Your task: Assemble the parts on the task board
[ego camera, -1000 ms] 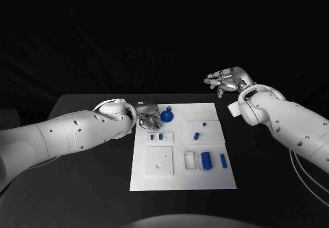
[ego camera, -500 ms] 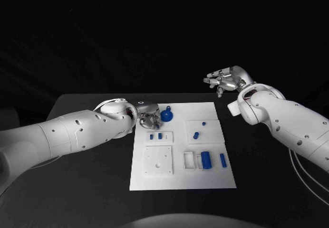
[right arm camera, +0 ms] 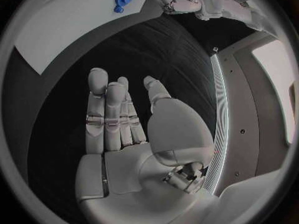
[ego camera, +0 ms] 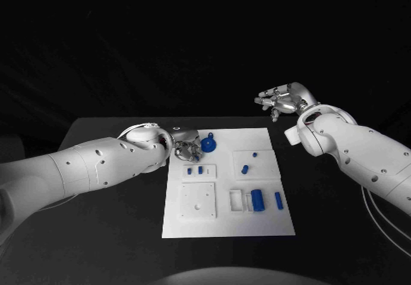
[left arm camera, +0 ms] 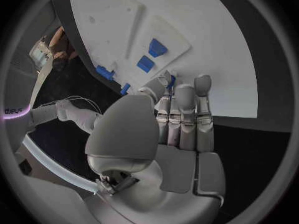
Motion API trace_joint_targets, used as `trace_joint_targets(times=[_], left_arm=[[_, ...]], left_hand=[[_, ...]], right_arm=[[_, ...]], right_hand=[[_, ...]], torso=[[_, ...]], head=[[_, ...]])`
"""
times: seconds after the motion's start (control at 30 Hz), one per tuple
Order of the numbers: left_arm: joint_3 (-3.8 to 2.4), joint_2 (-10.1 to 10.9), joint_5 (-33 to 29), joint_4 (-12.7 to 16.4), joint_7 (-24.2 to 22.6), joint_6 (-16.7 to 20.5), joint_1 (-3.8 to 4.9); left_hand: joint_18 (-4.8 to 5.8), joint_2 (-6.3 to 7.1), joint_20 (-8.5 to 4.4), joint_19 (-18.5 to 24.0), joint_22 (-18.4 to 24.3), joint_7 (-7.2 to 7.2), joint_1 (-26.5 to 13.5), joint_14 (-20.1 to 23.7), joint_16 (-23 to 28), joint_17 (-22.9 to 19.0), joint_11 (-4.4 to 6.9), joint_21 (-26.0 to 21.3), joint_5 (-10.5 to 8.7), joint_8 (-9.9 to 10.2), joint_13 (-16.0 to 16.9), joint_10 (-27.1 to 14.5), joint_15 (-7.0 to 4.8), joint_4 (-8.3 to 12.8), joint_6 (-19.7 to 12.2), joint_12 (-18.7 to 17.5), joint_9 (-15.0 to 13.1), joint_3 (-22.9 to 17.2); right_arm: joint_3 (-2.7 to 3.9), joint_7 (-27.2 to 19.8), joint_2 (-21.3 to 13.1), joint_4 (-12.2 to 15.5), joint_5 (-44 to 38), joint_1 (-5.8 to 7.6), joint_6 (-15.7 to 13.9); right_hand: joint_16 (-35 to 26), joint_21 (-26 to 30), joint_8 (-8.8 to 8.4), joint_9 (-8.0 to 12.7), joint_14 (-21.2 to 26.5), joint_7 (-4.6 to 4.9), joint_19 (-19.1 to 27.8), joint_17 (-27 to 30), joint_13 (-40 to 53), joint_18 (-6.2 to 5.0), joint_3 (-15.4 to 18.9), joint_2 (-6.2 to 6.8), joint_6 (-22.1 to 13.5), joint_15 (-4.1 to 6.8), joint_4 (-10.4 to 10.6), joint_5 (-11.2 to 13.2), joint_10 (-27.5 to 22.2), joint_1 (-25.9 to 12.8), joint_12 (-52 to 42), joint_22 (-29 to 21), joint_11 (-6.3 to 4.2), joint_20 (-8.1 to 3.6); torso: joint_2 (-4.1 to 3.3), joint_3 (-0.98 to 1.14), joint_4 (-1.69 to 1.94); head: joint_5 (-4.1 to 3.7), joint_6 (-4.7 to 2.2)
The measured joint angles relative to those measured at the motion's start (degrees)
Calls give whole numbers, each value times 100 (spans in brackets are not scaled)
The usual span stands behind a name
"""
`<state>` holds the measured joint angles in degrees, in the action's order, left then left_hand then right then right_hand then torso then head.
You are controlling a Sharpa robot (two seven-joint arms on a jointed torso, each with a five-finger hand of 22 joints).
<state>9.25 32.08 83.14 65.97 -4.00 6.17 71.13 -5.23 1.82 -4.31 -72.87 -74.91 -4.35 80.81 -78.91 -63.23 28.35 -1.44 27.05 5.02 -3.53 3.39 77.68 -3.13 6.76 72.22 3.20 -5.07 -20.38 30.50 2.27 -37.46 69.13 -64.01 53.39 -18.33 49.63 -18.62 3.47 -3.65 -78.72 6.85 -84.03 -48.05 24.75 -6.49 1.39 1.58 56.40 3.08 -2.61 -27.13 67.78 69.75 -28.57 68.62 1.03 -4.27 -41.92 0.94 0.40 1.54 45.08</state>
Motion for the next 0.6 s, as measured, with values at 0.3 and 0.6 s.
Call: trace_joint_targets(times=[0.3,0.6], left_arm=[[-3,13,-10,15,27,-32,2],[18,51,-36,40,67,-28,-23]], left_hand=[[33,-10,19,62,0,-67,11,94,26,-4,4,0,-19,3,25,-119,9,28,-143,3,51,135],[25,-77,30,91,1,-111,77,154,90,-57,-113,-52,-15,-13,18,-461,49,32,-604,40,129,191]], right_arm=[[0,0,-21,2,0,0,2],[0,0,-42,10,0,0,3]], right_hand=[[0,0,0,0,0,0,0,4,-5,0,0,0,0,0,0,0,0,0,0,-12,0,0],[0,20,0,0,0,0,0,16,-29,0,0,0,0,0,0,0,0,0,0,-41,0,0]], torso=[[0,-1,1],[0,-4,1]], head=[[3,3],[2,2]])
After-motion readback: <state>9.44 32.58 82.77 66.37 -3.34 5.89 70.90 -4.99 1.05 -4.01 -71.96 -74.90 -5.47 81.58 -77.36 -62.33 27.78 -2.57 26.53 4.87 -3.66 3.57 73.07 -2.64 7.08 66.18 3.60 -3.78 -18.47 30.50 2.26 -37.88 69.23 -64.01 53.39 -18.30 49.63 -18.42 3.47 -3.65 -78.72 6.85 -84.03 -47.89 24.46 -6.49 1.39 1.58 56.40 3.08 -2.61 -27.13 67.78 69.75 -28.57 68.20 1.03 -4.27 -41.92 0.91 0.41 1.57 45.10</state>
